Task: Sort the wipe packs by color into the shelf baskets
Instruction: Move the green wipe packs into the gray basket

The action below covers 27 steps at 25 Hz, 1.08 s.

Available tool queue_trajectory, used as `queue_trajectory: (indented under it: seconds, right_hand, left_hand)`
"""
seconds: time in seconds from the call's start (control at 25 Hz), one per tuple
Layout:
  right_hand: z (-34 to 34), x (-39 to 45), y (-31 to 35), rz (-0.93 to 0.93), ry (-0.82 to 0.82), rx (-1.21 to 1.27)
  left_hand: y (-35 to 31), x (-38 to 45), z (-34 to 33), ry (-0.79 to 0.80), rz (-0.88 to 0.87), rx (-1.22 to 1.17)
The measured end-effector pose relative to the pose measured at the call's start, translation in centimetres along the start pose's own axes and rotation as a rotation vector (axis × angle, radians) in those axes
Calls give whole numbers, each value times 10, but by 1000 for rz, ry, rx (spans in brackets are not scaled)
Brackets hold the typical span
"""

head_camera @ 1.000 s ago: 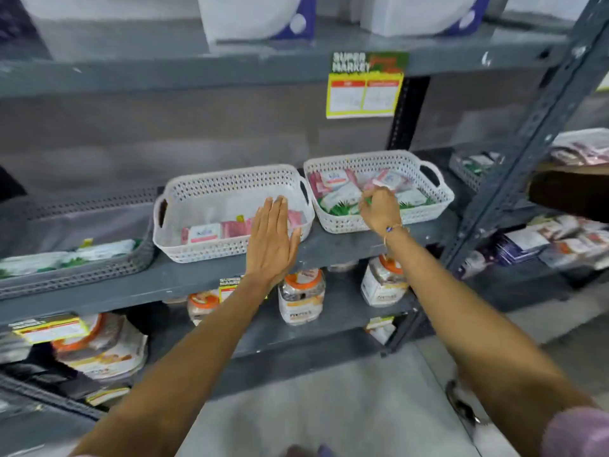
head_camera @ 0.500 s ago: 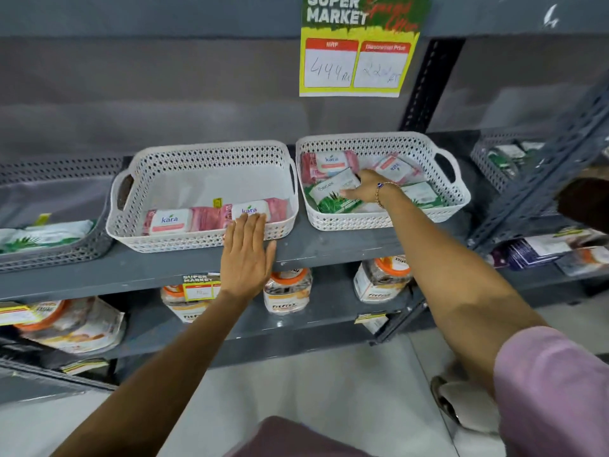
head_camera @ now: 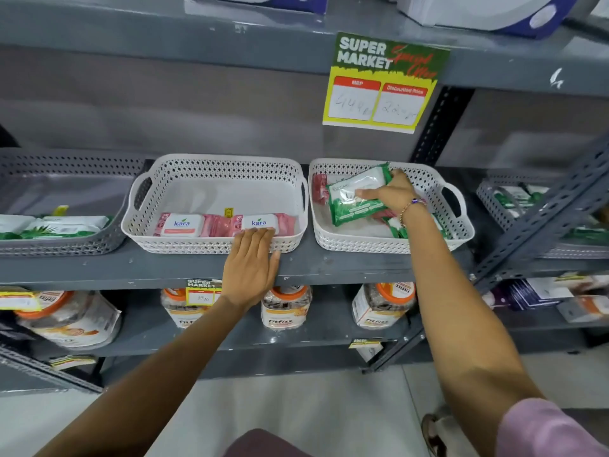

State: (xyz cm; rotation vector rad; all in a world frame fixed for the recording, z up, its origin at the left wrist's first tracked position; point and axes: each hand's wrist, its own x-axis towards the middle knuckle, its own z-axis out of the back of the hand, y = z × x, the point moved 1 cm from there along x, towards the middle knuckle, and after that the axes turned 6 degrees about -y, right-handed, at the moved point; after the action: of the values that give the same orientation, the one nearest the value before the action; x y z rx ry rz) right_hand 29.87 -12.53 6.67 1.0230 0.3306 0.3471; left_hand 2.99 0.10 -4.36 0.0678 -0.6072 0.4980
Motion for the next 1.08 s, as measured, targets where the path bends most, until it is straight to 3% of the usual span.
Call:
queue_trajectory:
  seconds: [0.16,0.28,0.52,0.64,0.84,0.96,1.08]
  right_hand:
    - [-20,-38,44,94,191,205]
    - [-76,-69,76,70,304,333]
    - [-269,-126,149,-121,523,559]
    - [-363,-153,177,-240,561,661]
    - [-486,-188,200,-338,484,621]
    - [-524,-205,204,-196,602,393]
    - [-521,-212,205,-52,653,225]
  left_hand:
    - [38,-3,18,14,7,-61]
    - [109,-8,43,-18,66,-79]
    - [318,-53,100,-92,378,2]
    - [392,-68,121,-42,384,59]
    - [438,-91,128,-47,236,98]
    - [440,-93,121,-77,234,86]
    - [443,-96,117,-63,251,80]
